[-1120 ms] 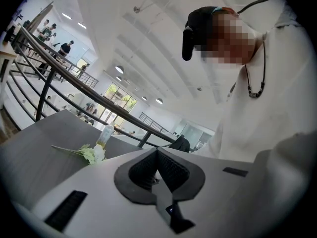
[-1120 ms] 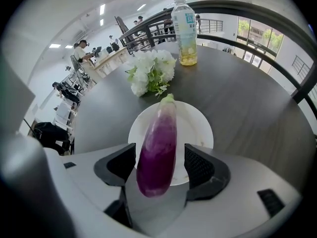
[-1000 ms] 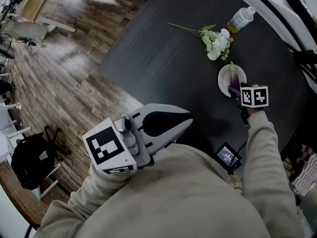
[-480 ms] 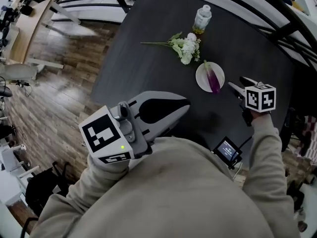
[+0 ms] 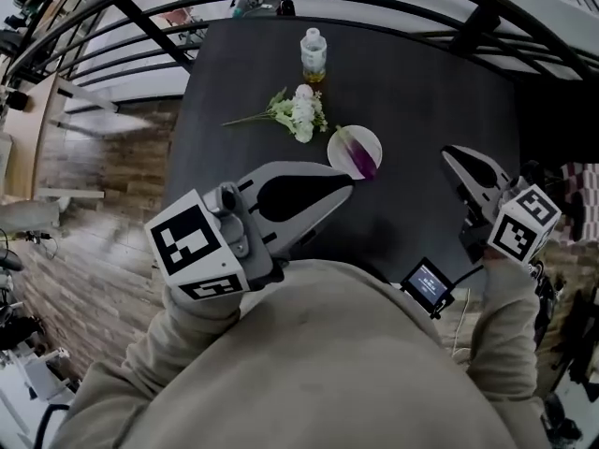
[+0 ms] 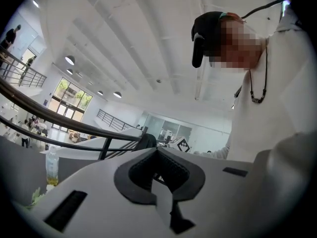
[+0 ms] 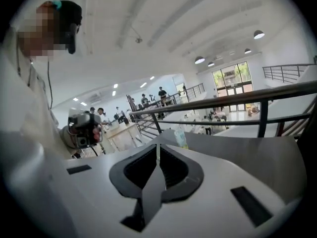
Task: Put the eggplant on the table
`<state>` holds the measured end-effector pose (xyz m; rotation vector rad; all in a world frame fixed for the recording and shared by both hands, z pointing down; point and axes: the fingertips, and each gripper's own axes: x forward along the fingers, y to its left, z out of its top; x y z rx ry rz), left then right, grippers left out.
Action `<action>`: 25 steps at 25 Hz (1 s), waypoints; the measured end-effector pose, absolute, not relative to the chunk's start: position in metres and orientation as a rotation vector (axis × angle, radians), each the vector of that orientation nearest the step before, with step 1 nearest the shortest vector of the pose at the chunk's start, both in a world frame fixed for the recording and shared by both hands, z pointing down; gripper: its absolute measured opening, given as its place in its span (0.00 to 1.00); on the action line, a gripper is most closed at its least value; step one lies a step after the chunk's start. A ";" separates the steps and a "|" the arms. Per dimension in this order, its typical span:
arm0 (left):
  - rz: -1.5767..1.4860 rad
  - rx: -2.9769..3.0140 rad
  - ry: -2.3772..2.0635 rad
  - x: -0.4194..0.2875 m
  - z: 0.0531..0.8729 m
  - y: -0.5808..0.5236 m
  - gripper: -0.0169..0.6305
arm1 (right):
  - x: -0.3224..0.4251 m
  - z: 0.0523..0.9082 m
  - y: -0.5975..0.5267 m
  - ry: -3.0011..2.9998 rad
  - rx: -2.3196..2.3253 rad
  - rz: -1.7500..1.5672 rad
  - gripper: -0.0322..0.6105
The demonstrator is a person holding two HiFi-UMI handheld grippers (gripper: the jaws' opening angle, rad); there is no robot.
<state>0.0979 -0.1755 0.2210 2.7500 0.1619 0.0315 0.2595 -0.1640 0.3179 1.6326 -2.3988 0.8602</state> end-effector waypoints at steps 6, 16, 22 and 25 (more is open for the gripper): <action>0.029 2.780 0.276 0.115 0.208 -0.170 0.03 | 0.236 0.231 -0.131 -2.639 1.707 0.660 0.07; -0.017 2.797 0.356 0.135 0.191 -0.159 0.03 | 0.228 0.176 -0.108 -2.642 1.769 0.448 0.07; -0.008 2.799 0.361 0.136 0.195 -0.151 0.03 | 0.228 0.178 -0.106 -2.643 1.761 0.426 0.07; -0.011 2.796 0.352 0.133 0.196 -0.151 0.03 | 0.223 0.178 -0.106 -2.654 1.753 0.427 0.07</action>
